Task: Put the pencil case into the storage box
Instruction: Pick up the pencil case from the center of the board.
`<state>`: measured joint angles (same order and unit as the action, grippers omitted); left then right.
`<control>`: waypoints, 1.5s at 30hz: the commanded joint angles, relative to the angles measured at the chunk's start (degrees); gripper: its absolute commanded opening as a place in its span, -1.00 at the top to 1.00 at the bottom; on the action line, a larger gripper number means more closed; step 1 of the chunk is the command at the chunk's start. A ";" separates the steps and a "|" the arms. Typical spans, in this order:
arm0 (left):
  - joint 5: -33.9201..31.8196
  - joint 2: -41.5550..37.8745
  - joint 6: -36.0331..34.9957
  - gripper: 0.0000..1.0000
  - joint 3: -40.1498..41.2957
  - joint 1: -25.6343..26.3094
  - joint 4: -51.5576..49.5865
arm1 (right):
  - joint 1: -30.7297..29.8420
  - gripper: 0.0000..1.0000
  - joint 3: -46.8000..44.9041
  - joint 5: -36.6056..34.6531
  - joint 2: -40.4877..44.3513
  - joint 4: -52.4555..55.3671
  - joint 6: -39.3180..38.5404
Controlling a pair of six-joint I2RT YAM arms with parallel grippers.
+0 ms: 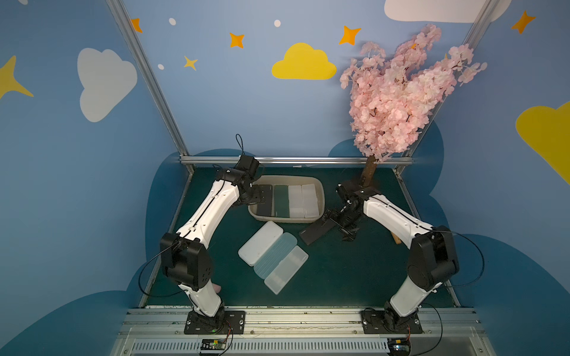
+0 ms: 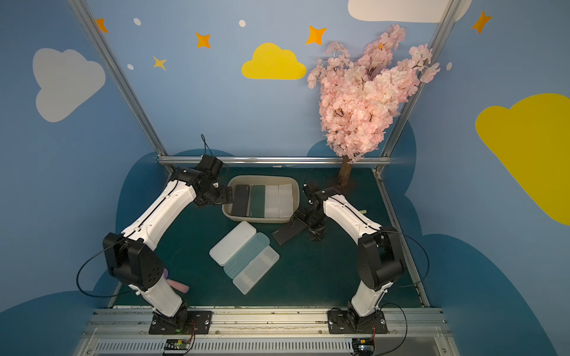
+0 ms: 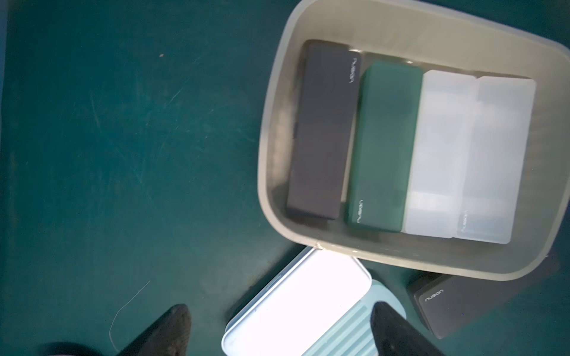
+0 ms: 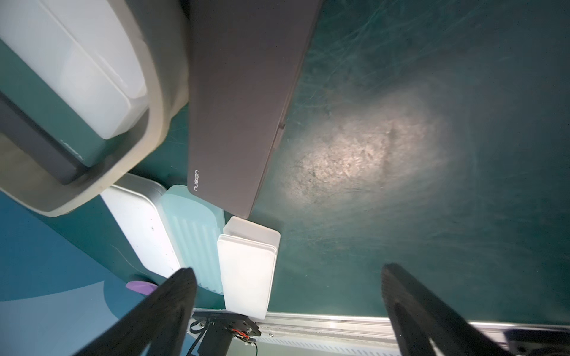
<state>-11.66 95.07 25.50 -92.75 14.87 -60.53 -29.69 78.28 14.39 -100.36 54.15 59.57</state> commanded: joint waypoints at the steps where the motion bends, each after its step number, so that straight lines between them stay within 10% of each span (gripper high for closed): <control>1: 0.98 -5.58 -0.21 -0.88 4.59 -2.60 0.89 | -3.53 -0.96 2.50 -1.82 -3.55 -2.12 6.17; 16: 2.48 -16.08 -1.36 -0.89 17.02 -4.12 1.92 | -12.01 -0.97 17.55 -8.22 -18.51 0.58 13.11; 45: 1.03 -15.52 -3.57 -0.88 18.00 -0.50 1.74 | -13.89 -0.97 19.59 -12.34 -23.24 6.19 17.50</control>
<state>-10.13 79.81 22.63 -75.20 14.06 -58.78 -43.00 99.33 3.55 -123.61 58.26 75.11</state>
